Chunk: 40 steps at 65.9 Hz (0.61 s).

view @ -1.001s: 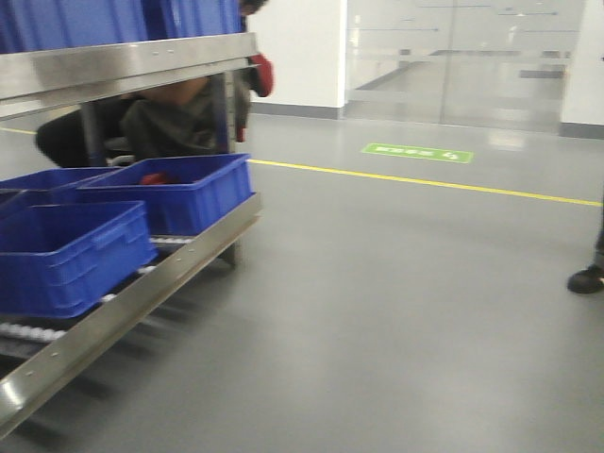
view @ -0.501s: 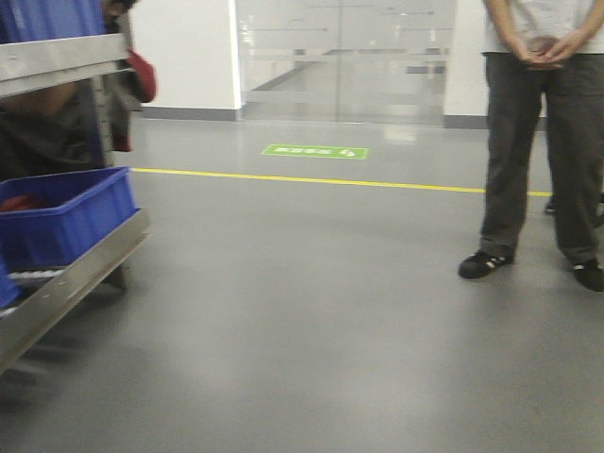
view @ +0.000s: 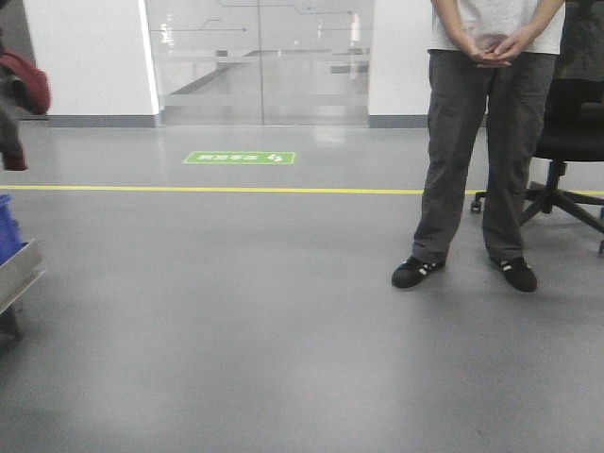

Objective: Fetch blue bin and place on conveyor start
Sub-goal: 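Hold the teal bin in both grippers while the base drives to the conveyor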

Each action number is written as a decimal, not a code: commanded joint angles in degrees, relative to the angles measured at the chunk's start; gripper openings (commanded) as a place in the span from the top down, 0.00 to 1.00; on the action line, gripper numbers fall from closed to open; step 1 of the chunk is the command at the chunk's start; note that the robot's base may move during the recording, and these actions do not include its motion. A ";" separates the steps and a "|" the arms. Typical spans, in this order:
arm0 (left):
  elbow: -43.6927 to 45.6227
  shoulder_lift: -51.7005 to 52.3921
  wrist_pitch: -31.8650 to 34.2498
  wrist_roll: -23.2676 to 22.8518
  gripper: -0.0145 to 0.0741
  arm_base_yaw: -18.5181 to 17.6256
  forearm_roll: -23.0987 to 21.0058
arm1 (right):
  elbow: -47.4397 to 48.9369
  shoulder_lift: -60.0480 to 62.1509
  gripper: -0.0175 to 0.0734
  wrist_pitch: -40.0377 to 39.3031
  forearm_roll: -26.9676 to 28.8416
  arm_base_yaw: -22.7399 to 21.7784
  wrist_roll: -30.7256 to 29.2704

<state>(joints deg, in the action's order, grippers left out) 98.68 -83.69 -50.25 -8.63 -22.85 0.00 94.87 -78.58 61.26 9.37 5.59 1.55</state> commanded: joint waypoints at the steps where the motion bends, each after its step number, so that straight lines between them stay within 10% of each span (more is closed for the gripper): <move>1: 0.43 1.04 3.68 0.49 0.96 -0.19 -0.76 | 0.49 0.34 0.97 -1.66 0.08 -0.22 -0.97; 40: 0.43 1.04 3.68 0.49 0.96 -0.19 -0.76 | 0.49 0.34 0.97 -1.66 0.08 -0.22 -0.97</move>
<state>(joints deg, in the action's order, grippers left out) 98.68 -83.69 -50.21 -8.63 -22.85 0.00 94.87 -78.58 61.26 9.37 5.59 1.55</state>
